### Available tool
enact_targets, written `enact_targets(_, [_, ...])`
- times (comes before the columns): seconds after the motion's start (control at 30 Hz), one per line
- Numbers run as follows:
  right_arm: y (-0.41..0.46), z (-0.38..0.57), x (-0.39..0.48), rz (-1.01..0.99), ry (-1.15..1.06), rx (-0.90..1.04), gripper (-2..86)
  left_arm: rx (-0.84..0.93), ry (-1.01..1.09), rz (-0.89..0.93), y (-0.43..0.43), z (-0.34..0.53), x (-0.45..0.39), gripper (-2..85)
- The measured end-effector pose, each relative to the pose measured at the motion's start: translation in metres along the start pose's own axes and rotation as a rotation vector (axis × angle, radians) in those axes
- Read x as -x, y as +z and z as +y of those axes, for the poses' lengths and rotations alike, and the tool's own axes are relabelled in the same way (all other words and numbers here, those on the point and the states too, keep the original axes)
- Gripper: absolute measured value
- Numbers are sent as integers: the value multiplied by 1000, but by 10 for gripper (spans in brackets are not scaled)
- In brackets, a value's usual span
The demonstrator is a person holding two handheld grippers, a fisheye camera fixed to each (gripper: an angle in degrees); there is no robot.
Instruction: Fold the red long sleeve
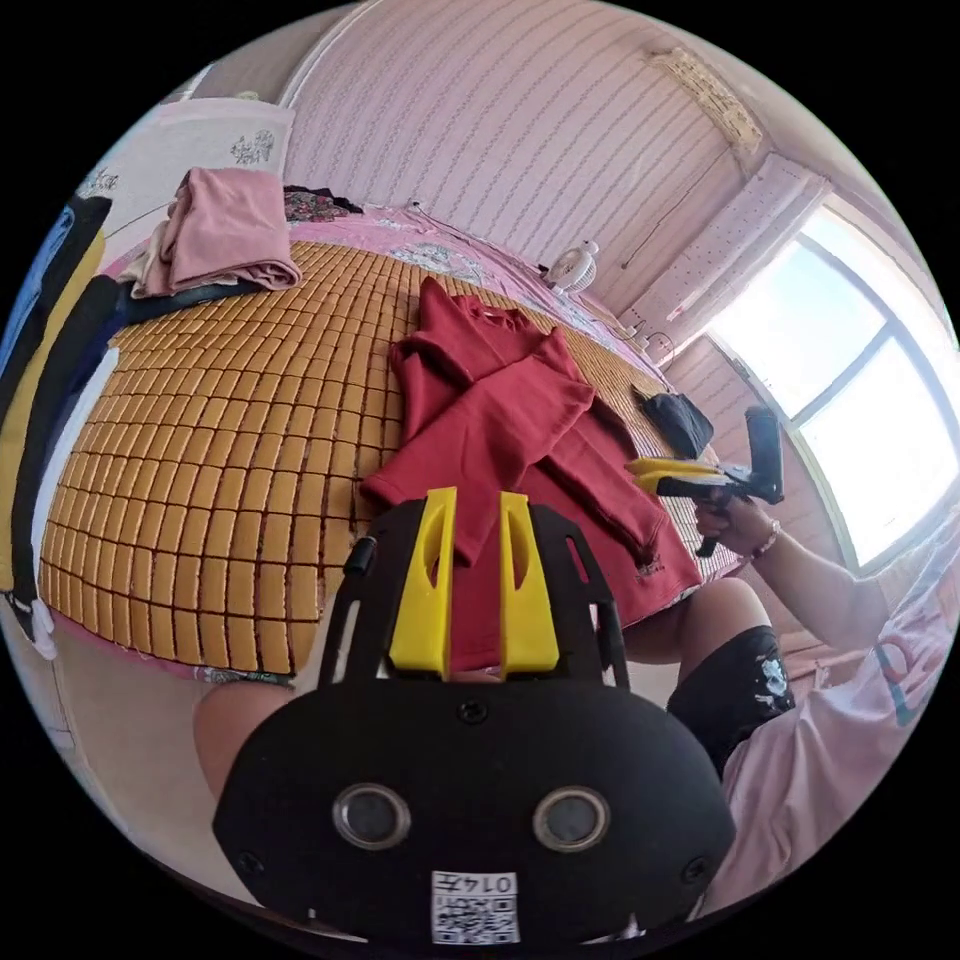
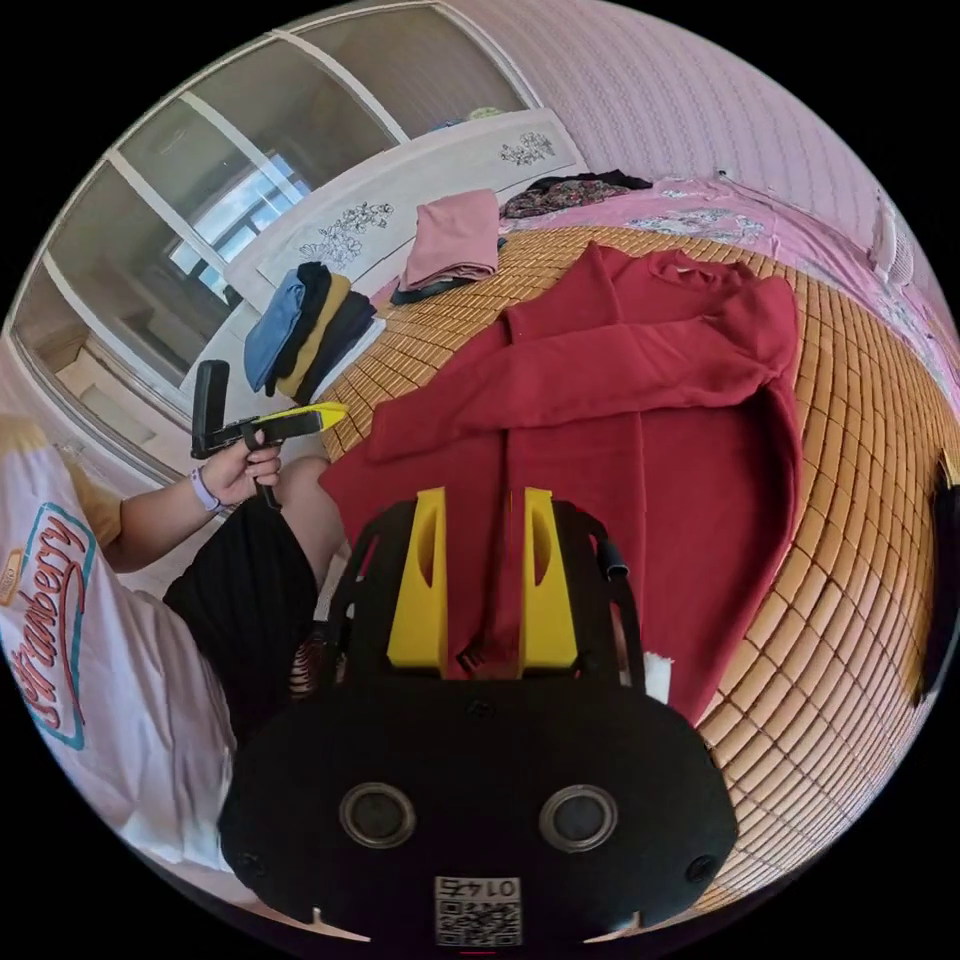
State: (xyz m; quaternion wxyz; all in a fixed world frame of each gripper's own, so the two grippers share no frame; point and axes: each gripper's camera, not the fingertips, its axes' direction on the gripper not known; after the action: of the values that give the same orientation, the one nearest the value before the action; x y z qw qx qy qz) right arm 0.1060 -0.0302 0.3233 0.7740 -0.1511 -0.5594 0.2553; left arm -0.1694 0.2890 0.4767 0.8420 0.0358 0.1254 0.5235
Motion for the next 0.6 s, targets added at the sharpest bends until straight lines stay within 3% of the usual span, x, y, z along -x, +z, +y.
enact_targets(0.13, [15,-61,-13,391,-52,37,122,123,175,-130,41,-6,-26,86])
enact_targets(0.2, [26,-88,-34,485,1,59,128,219,213,-182,62,-6,-29,79])
enact_targets(0.37, [47,-139,-96,533,175,68,126,151,329,-308,67,4,-41,62])
enact_targets(0.43, [64,-148,-127,534,261,155,93,148,358,-321,67,7,-44,45])
enact_targets(0.6, [36,-151,-145,450,251,97,29,138,416,-337,54,-2,-53,11])
